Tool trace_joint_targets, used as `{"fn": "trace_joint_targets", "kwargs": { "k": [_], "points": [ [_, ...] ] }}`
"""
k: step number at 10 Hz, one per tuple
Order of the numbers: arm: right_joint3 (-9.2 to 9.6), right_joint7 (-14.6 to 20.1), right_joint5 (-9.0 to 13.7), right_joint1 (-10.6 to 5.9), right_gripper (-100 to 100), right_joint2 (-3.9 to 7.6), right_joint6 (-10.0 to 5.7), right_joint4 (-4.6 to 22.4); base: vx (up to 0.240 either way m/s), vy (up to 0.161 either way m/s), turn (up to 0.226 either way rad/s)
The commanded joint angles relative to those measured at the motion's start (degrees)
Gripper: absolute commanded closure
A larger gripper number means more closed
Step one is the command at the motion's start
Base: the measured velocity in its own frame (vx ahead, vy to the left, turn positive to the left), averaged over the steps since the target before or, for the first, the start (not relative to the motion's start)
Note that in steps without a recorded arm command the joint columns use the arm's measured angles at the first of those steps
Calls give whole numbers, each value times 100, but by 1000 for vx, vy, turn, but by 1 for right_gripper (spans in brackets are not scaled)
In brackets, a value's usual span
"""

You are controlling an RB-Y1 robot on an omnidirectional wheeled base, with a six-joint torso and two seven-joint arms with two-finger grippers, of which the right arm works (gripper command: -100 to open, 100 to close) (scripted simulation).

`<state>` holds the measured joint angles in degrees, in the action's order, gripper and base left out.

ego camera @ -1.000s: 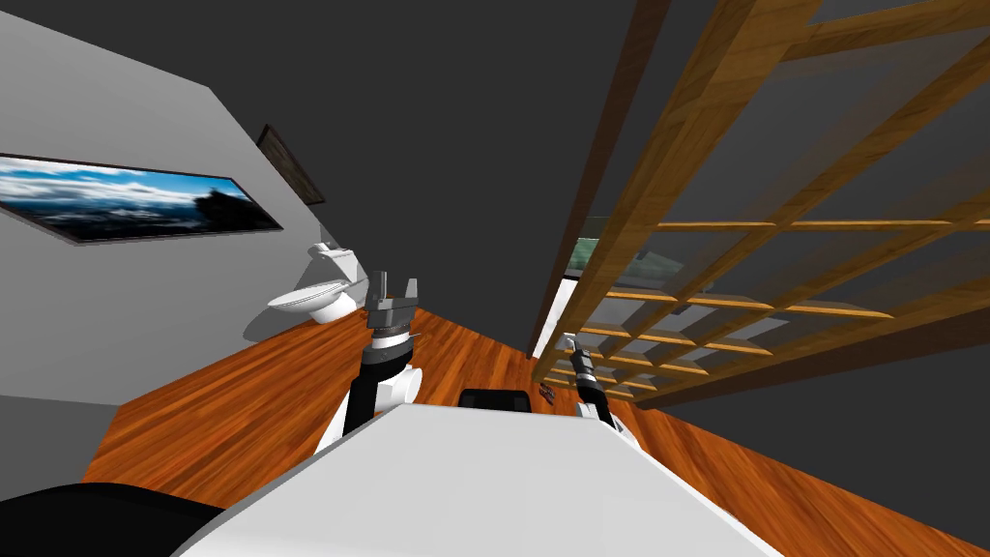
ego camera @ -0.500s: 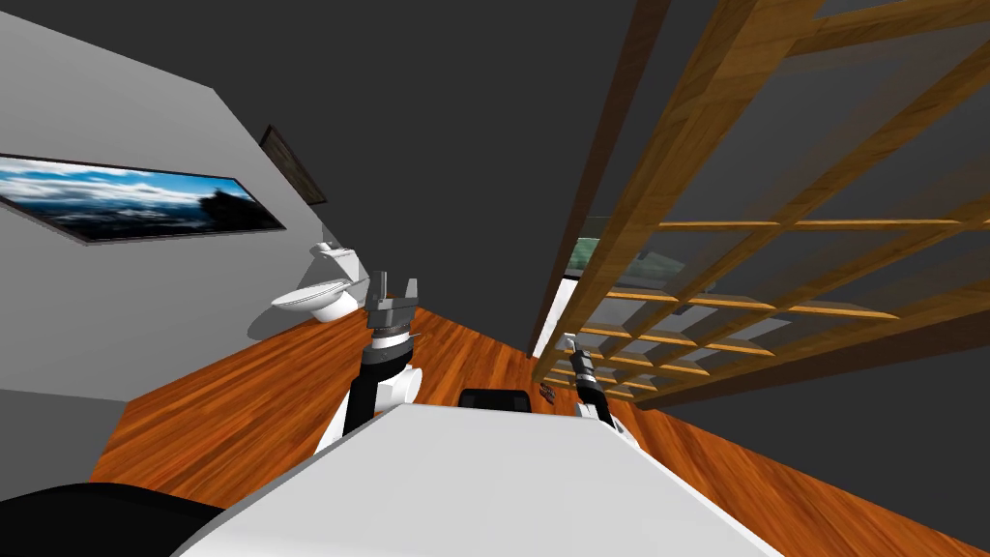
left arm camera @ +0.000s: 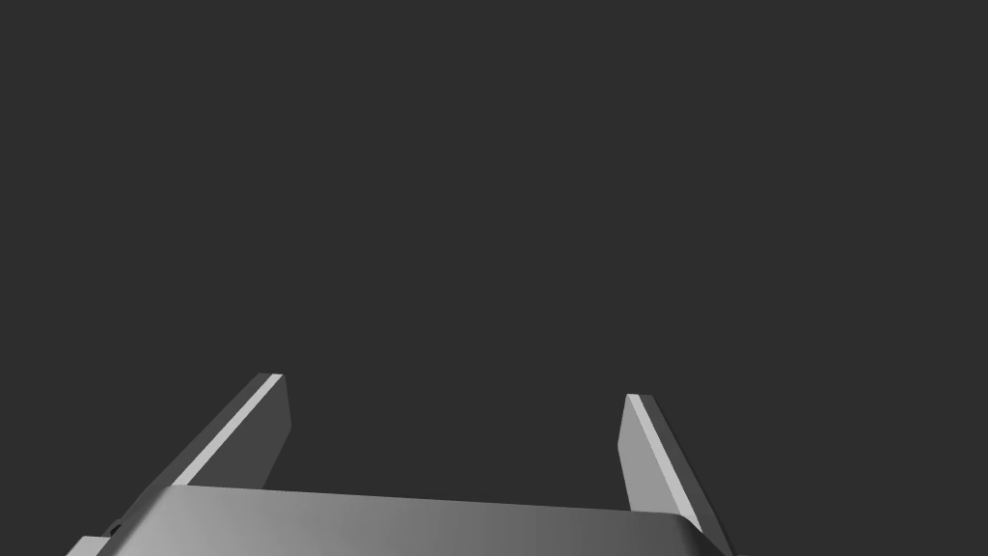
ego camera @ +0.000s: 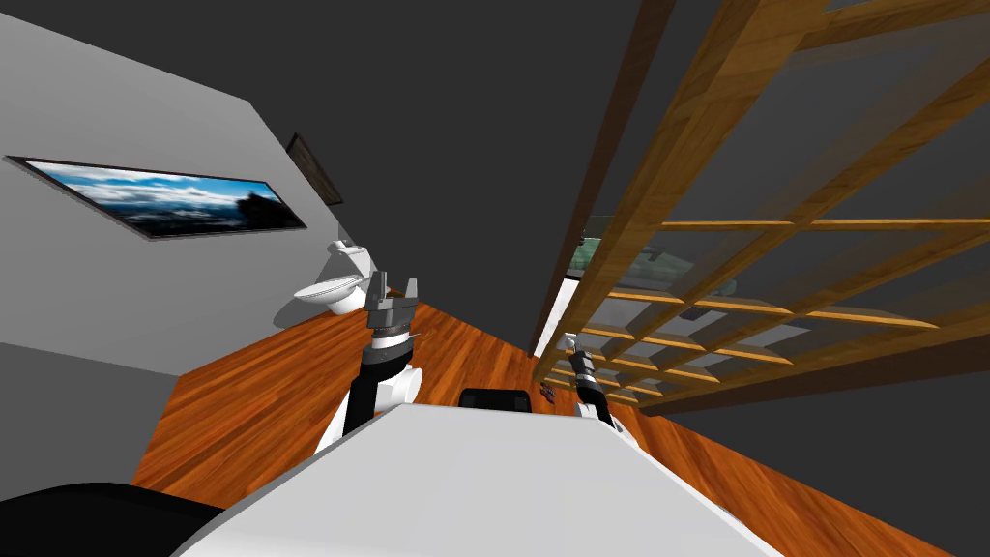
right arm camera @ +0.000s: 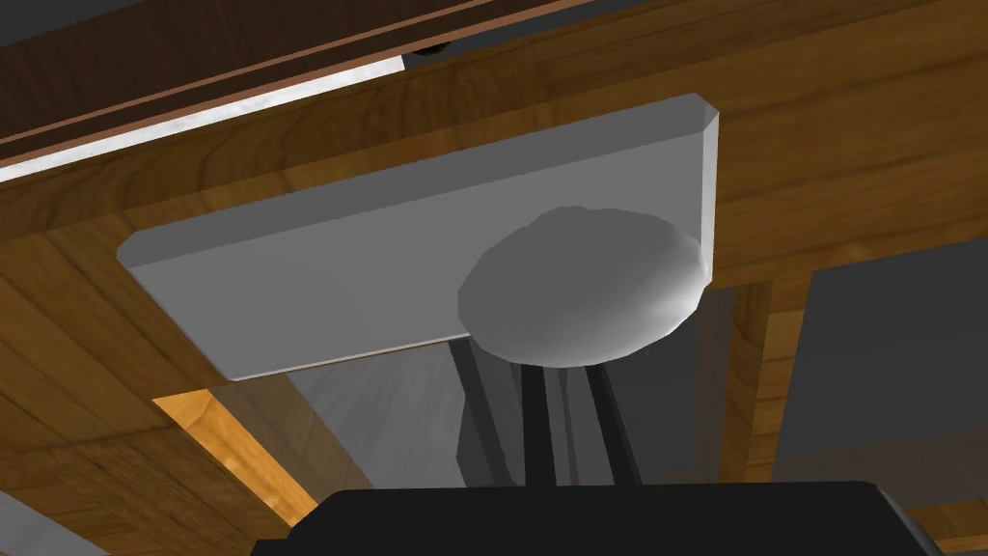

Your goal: Pull the door open

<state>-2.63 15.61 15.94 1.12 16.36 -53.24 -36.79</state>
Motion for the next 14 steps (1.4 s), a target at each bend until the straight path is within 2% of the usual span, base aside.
{"fn": "trace_joint_targets", "kwargs": {
  "k": [1,2,6,7,9,10,14],
  "points": [
    [107,45,-36,72,100,-111,47,-286,-22,-4,4],
    [41,281,92,-8,-100,-23,39,-37,-32,-39,-14],
    [147,884,315,-32,-100,-77,71,-83,-76,-34,57],
    [147,940,315,-32,-100,-77,71,-83,-39,0,51],
    [220,1293,469,-48,-100,-114,94,-115,-62,-1,55],
    [220,1369,469,-48,-100,-114,94,-115,-58,-19,20],
    [346,2028,734,-77,-100,-178,133,-170,-60,-34,49]
  ]
}}
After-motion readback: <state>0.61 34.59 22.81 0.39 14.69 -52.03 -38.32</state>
